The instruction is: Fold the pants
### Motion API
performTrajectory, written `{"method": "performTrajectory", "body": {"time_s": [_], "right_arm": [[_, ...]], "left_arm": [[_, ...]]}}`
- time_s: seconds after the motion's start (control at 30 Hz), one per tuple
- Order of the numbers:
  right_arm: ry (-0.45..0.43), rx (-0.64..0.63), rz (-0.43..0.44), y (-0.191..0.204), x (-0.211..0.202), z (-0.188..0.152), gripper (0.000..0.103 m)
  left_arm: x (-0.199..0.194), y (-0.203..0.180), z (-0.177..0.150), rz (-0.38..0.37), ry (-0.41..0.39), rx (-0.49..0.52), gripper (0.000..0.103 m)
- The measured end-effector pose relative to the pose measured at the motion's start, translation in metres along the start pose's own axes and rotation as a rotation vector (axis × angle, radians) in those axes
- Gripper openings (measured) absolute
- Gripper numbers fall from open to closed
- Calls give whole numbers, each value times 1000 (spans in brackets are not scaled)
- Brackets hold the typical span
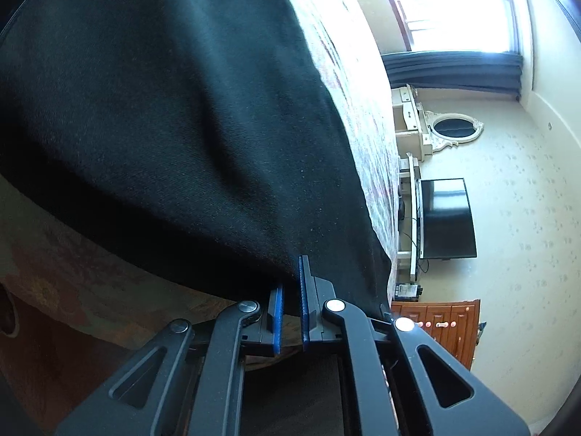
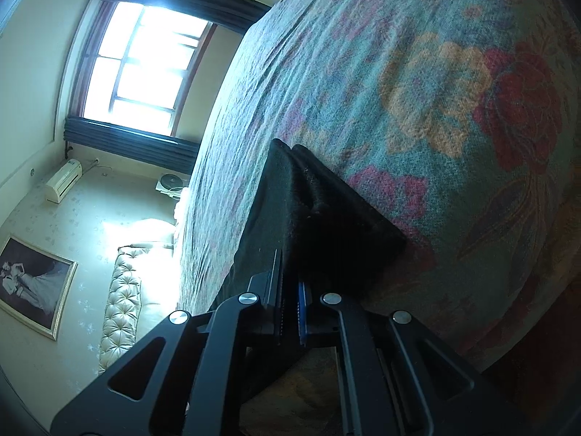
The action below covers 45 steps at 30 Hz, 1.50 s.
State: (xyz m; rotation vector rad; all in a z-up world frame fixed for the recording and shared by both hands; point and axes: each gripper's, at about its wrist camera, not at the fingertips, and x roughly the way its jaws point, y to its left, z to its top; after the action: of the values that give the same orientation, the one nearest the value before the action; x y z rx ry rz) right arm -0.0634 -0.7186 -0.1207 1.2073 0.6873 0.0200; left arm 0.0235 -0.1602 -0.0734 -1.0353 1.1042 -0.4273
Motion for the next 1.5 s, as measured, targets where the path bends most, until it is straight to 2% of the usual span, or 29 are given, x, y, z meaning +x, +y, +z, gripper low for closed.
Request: {"method": "performTrajectory", "body": {"time_s": [0.1, 0.23, 0.4, 0.47, 0.5, 0.57, 0.6, 0.63, 0.67, 0.77, 0.83, 0.93, 1.0, 1.1, 1.17, 1.23, 1.3, 1.33, 1.4, 1.5], "right_arm": [[10, -12, -8, -2, -6, -2, 5], [29, 31, -37, -26, -6, -5, 5], [44, 70, -14, -37, -6, -5, 5], [45, 89, 2, -39, -12, -3, 11], [38, 100, 7, -40, -17, -1, 13], [28, 97, 3, -40, -29, 2, 25], [21, 81, -14, -37, -35, 5, 30], [11, 58, -25, -33, -42, 8, 41], [-2, 32, -37, -29, -48, 11, 54], [-38, -47, -53, -16, -62, 27, 57], [0, -83, -36, -9, -58, 39, 76], [82, -158, -56, -3, -39, 53, 77], [117, -202, -101, -3, -25, 58, 77], [202, -170, -69, -14, -4, 62, 78], [207, -144, -19, -17, -2, 62, 88], [249, -101, 55, -20, 0, 62, 88], [303, -76, 123, -21, 6, 58, 88], [313, -78, 139, -21, 7, 59, 88], [332, -63, 207, -24, 8, 62, 88], [282, 14, 258, -39, 0, 77, 88]], "left_arm": [[-3, -5, -2, -8, -1, 22, 7], [0, -1, -4, 6, 17, 30, 7], [14, 10, -4, 28, 55, 9, 8], [15, 13, -4, 16, 64, -4, 9], [14, 13, -4, 6, 72, -10, 13], [14, 10, -4, -26, 101, 0, 35], [12, 5, -5, -35, 114, 16, 56], [9, -2, -7, -10, 124, 40, 83], [4, -7, -9, 28, 121, 67, 86], [-3, -30, -11, 25, 148, 202, 87], [-11, -50, -8, 61, 126, 340, 87], [-28, -74, 2, 129, 23, 566, 87], [-38, -80, 17, 188, -57, 651, 87], [-48, -68, 51, 242, -135, 651, 87], [-50, -46, 75, 258, -144, 598, 87], [-53, -17, 95, 304, -144, 531, 87], [-55, 13, 108, 310, -112, 461, 87], [-57, 21, 108, 261, -103, 447, 87], [-64, 25, 105, 205, -99, 483, 87], [-60, 23, 97, 227, -77, 574, 87]]}}
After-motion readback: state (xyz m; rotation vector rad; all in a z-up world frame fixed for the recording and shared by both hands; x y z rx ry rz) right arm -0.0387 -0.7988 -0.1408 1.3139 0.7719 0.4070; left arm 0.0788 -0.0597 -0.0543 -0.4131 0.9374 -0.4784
